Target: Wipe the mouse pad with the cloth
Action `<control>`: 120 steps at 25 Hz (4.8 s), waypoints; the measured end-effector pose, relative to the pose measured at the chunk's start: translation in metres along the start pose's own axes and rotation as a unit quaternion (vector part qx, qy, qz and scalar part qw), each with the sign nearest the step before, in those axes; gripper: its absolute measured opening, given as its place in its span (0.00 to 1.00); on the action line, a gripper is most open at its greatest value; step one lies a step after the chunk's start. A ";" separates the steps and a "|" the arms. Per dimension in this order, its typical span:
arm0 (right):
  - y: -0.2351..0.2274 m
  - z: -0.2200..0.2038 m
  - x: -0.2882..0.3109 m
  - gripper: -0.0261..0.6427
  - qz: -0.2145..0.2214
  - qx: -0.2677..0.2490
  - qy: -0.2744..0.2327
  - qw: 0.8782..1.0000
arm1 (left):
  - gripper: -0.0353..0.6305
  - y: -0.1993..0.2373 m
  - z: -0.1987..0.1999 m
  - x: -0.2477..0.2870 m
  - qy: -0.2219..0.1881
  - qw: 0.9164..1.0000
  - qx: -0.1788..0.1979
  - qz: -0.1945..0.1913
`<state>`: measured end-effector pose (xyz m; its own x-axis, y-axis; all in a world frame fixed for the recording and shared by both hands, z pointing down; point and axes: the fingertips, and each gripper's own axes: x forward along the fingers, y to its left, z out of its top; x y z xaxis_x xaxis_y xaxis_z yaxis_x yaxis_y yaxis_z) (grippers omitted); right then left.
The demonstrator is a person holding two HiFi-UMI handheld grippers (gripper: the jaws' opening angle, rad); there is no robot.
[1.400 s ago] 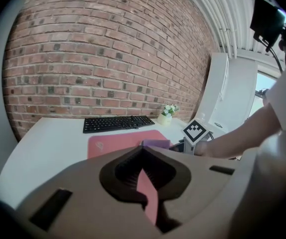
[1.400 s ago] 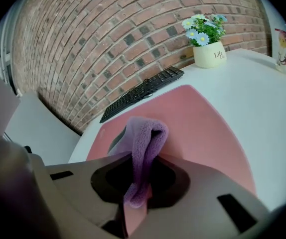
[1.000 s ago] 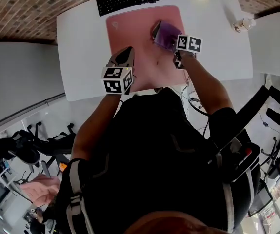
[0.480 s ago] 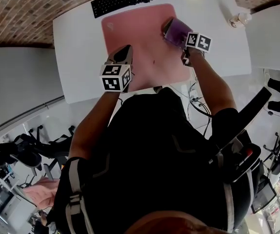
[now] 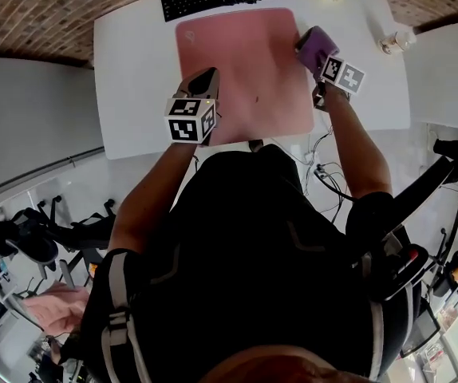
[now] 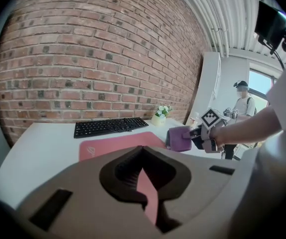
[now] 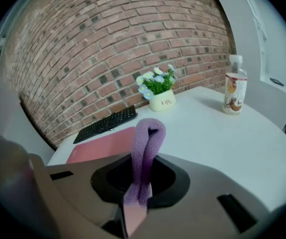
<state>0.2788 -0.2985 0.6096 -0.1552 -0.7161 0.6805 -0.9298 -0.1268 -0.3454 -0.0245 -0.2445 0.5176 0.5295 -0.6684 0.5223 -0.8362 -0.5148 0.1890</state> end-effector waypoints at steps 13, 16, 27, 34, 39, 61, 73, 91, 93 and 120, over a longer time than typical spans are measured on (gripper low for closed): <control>0.222 0.010 0.003 0.13 0.194 -0.090 0.016 0.977 | 0.06 0.072 -0.001 -0.059 -0.047 0.991 -0.077 0.095; 0.268 -0.005 0.020 0.13 0.229 -0.128 0.033 0.964 | 0.06 0.091 -0.001 -0.071 -0.052 0.987 -0.088 0.122; 0.400 -0.071 0.081 0.13 0.334 -0.179 0.111 0.919 | 0.06 0.144 -0.024 -0.118 -0.038 0.969 -0.124 0.212; 0.406 -0.087 0.132 0.13 0.305 -0.152 0.135 0.930 | 0.06 0.153 -0.029 -0.130 -0.022 0.959 -0.135 0.248; 0.380 -0.085 0.154 0.13 0.270 -0.121 0.147 0.944 | 0.06 0.148 -0.027 -0.121 -0.022 0.958 -0.152 0.241; 0.263 -0.047 0.161 0.13 0.210 -0.050 0.134 0.967 | 0.06 0.077 0.019 -0.039 -0.019 0.985 -0.071 0.155; 0.198 -0.025 0.147 0.13 0.175 -0.025 0.118 0.977 | 0.06 0.031 0.038 -0.006 -0.014 0.995 -0.021 0.099; 0.085 0.012 0.128 0.13 0.095 0.029 0.076 0.992 | 0.06 -0.009 0.039 0.029 0.000 0.999 -0.018 0.044; 0.070 0.015 0.126 0.13 0.083 0.036 0.070 0.993 | 0.06 -0.011 0.039 0.029 0.001 0.999 -0.018 0.043; 0.143 0.051 -0.099 0.13 0.116 -0.079 -0.129 0.982 | 0.06 -0.004 0.070 -0.109 -0.120 0.992 0.025 -0.012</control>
<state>0.1784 -0.2810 0.4597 -0.2974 -0.8661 0.4017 -0.9229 0.1529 -0.3535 -0.0685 -0.2071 0.4015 0.5735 -0.7610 0.3033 -0.8177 -0.5544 0.1551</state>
